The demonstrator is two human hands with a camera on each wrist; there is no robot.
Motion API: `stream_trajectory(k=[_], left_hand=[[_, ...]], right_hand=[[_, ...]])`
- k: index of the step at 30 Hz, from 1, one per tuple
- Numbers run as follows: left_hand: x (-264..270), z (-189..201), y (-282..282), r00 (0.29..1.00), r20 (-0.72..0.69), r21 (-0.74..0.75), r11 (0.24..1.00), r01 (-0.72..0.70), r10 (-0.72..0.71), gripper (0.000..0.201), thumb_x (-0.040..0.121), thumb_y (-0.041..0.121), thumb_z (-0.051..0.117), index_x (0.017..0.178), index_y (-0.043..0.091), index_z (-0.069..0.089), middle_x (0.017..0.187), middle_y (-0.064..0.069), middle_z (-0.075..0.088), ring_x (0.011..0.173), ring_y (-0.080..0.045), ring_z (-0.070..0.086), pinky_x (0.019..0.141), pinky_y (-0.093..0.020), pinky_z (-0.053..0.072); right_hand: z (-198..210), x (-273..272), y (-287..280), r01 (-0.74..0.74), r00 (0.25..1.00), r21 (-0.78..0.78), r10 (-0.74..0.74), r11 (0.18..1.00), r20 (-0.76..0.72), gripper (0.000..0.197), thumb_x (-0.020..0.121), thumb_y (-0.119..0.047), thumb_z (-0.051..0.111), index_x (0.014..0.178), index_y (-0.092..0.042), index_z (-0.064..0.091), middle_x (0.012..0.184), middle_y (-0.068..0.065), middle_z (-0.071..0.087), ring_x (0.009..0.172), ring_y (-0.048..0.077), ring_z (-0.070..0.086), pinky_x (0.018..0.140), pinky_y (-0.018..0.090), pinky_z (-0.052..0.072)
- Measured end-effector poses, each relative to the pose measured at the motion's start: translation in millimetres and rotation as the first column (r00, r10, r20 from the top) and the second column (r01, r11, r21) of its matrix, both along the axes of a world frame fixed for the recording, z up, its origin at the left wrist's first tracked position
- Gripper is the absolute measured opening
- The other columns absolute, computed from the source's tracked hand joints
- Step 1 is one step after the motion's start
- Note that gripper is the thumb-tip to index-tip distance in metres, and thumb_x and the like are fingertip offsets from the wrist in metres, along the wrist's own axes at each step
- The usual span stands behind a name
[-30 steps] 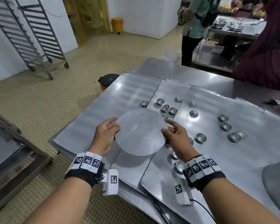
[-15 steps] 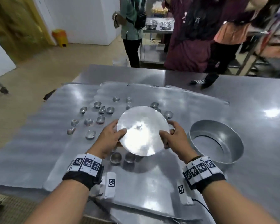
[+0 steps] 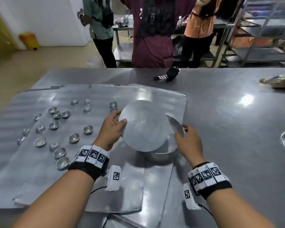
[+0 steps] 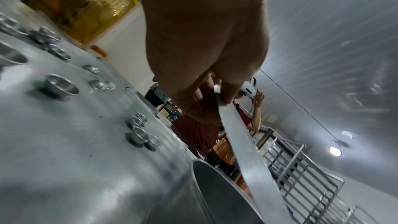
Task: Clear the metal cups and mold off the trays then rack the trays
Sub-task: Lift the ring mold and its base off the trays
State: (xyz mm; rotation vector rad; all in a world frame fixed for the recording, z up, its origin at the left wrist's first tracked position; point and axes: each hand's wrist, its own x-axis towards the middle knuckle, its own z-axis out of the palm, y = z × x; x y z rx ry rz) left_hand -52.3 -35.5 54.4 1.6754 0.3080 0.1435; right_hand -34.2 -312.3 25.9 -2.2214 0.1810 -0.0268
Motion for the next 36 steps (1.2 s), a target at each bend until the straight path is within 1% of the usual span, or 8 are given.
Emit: stream_trajectory(k=[4,7,9,14,22,28,32,36], left_hand=[[16,-13,-33,0.999,0.032,0.052,0.999,-0.004,0.002,0.037,0.099,0.009,0.059,0.134,0.020,0.057,0.118,-0.011,0.070,0.095,-0.022,0.072,0.078,-0.034,0.060],[25,-24,-51,1.000,-0.006,0.121,0.992,-0.016,0.017,0.037,0.098,0.010,0.058,0.133,0.022,0.055,0.104,0.000,0.071,0.088,-0.017,0.072,0.070,-0.024,0.056],[29,-28,-60,0.998,-0.064,0.172,0.985,0.003,0.008,0.039,0.098,0.011,0.059,0.136,0.021,0.055,0.097,-0.003,0.073,0.088,-0.022,0.072,0.078,-0.033,0.058],[43,-35,-71,0.989,-0.147,0.371,0.925,0.081,-0.028,0.045,0.096,0.011,0.060,0.141,0.014,0.056,0.128,-0.006,0.065,0.116,-0.026,0.065,0.107,-0.040,0.048],[52,-37,-60,0.974,-0.224,0.775,0.602,0.193,-0.023,0.041,0.093,0.032,0.053,0.133,0.028,0.062,0.118,-0.018,0.068,0.111,-0.040,0.062,0.090,-0.045,0.054],[60,-28,-56,0.970,-0.212,0.309,0.934,0.178,-0.115,0.038,0.094,0.007,0.060,0.132,0.012,0.065,0.103,-0.013,0.077,0.094,-0.027,0.073,0.090,-0.044,0.059],[59,-36,-50,0.972,-0.228,0.163,0.981,0.102,-0.063,0.035,0.095,0.009,0.063,0.128,0.021,0.062,0.100,-0.011,0.075,0.083,-0.021,0.073,0.068,-0.028,0.055],[57,-41,-55,0.966,-0.216,0.372,0.903,0.214,-0.140,0.029,0.094,0.010,0.062,0.116,0.026,0.071,0.101,-0.001,0.076,0.088,-0.015,0.073,0.085,-0.033,0.058]], right_hand=[[-11,-1,-21,-0.110,0.980,0.060,0.119,0.992,-0.163,0.052,0.096,-0.029,0.057,0.146,-0.021,0.042,0.138,0.008,0.057,0.122,0.032,0.055,0.096,0.038,0.045],[-20,-3,-28,-0.135,0.968,0.105,0.153,0.985,-0.197,0.044,0.096,-0.020,0.053,0.139,-0.024,0.046,0.117,0.002,0.062,0.103,0.024,0.059,0.081,0.032,0.043],[-22,-1,-31,-0.121,0.966,0.143,0.150,0.982,-0.212,0.037,0.094,-0.018,0.054,0.130,-0.026,0.050,0.104,-0.007,0.061,0.097,0.020,0.059,0.077,0.030,0.043],[-28,7,-35,-0.117,0.953,0.171,0.159,0.978,-0.257,0.042,0.089,-0.028,0.057,0.130,-0.030,0.049,0.100,-0.005,0.068,0.096,0.023,0.066,0.087,0.044,0.056],[-28,27,-44,-0.125,0.937,0.232,0.191,0.965,-0.291,0.037,0.092,-0.029,0.053,0.127,-0.037,0.048,0.093,-0.003,0.070,0.089,0.021,0.069,0.088,0.049,0.058],[-31,35,-43,-0.106,0.948,0.253,0.175,0.962,-0.267,0.031,0.092,-0.021,0.052,0.120,-0.035,0.051,0.089,0.003,0.071,0.073,0.024,0.071,0.073,0.047,0.062],[-35,39,-43,-0.098,0.948,0.286,0.177,0.953,-0.265,0.037,0.092,-0.013,0.052,0.125,-0.029,0.052,0.089,0.007,0.072,0.068,0.022,0.070,0.070,0.046,0.063],[-39,42,-44,-0.110,0.943,0.306,0.196,0.946,-0.269,0.038,0.094,-0.016,0.052,0.131,-0.028,0.051,0.092,0.006,0.072,0.076,0.025,0.073,0.071,0.046,0.063]])
